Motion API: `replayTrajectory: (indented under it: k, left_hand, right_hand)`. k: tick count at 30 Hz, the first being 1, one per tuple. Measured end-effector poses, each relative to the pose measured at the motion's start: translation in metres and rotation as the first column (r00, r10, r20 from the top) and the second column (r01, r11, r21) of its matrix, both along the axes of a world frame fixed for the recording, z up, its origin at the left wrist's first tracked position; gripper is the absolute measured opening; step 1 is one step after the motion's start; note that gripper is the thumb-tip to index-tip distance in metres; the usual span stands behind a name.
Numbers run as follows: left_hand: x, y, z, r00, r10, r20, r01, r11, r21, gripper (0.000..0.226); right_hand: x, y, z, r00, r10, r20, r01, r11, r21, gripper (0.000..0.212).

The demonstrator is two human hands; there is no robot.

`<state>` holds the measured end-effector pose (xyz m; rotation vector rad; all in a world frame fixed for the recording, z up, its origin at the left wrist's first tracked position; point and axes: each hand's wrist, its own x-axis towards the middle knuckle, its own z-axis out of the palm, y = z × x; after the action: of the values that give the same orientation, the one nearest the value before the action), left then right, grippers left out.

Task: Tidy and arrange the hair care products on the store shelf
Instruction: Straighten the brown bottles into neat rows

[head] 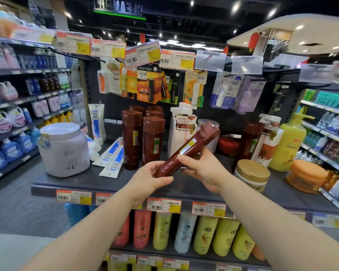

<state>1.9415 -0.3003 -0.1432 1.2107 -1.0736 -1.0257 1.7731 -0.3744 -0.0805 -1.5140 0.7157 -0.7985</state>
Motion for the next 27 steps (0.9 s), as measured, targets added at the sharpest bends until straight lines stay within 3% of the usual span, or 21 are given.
replayTrajectory:
  k: [3, 9, 17, 21, 23, 27]
  left_hand:
    - [0.007, 0.005, 0.000, 0.994, 0.049, 0.094, -0.050, 0.999, 0.001, 0.051]
    - [0.045, 0.025, 0.011, 0.982, 0.084, 0.171, -0.085, 0.996, 0.000, 0.050]
    - [0.093, 0.051, 0.009, 0.927, 0.027, 0.375, -0.035, 0.999, 0.016, 0.049]
    - [0.108, 0.054, 0.003, 0.897, 0.133, 0.422, -0.142, 0.990, -0.009, 0.047]
    - [0.108, 0.054, 0.001, 0.882, 0.211, 0.420, -0.215, 0.976, -0.038, 0.045]
    - [0.113, 0.046, -0.008, 0.758, 0.324, 0.566, -0.373, 0.927, -0.032, 0.041]
  right_hand:
    - [0.015, 0.003, 0.002, 1.000, -0.018, -0.006, 0.018, 0.999, -0.040, 0.054]
    - [0.040, 0.012, 0.009, 0.998, 0.051, -0.028, -0.055, 0.984, -0.169, 0.045]
    - [0.088, 0.037, 0.001, 0.987, 0.124, -0.101, -0.150, 0.940, -0.306, 0.044]
    - [0.099, 0.035, 0.002, 0.997, -0.006, -0.077, -0.025, 0.921, -0.389, 0.057]
    - [0.094, 0.029, 0.004, 0.993, -0.111, -0.037, 0.090, 0.926, -0.366, 0.053]
    - [0.079, 0.015, -0.009, 0.976, -0.217, -0.012, 0.205, 0.939, -0.277, 0.047]
